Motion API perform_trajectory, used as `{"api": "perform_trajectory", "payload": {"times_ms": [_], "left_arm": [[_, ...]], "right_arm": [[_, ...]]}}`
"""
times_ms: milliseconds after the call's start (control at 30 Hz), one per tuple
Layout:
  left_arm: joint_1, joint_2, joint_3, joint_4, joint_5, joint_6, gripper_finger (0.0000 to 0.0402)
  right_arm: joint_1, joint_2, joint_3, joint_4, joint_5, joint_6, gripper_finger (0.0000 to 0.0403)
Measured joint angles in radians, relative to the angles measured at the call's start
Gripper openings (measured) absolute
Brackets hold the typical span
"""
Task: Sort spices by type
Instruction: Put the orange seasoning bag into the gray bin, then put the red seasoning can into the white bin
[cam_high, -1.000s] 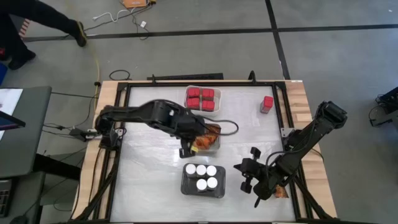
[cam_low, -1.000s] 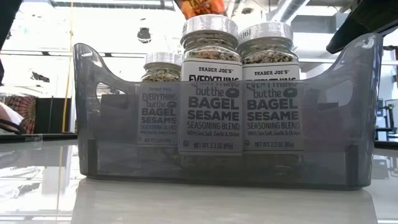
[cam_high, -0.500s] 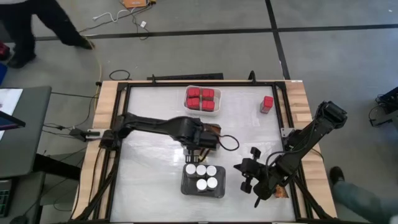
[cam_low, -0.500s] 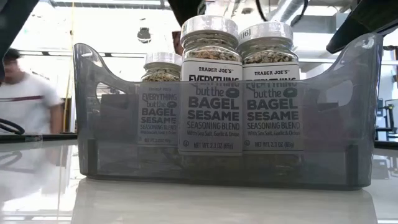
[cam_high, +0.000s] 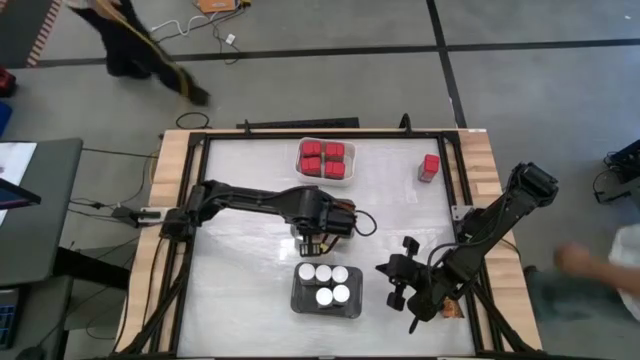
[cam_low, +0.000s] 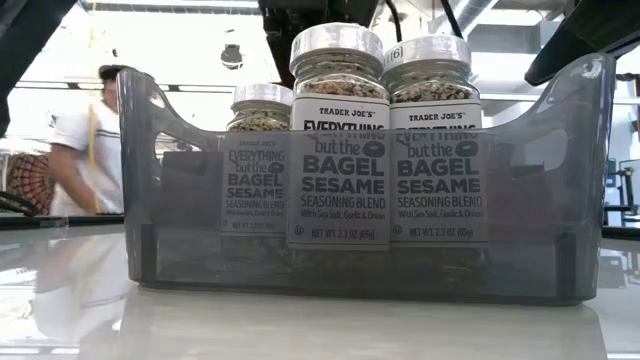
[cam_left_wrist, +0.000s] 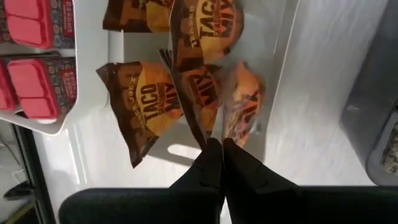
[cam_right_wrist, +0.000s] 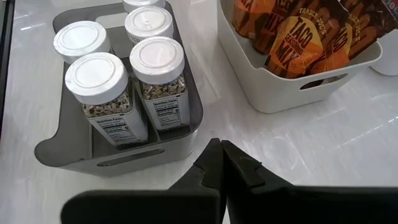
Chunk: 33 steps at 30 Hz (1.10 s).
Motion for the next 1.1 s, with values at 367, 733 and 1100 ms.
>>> {"api": "perform_trajectory", "payload": {"times_ms": [367,733,1100], "left_arm": [[0.0,0.001,-0.166,0.043,0.007,-0.026,0.0],[-0.002,-0.003,-0.173,0.093,0.051,-0.02,0.0001],[0.009,-0.003,-0.173,0.074,0.05,-0.05,0.0071]], "right_arm": [[0.0,0.0,0.0,0.001,0.0,0.001,0.0027],[0.0,0.0,0.0,0.001,0.0,0.0,0.0027],[0.0,0.0,0.0,0.002,0.0,0.0,0.0027]]}}
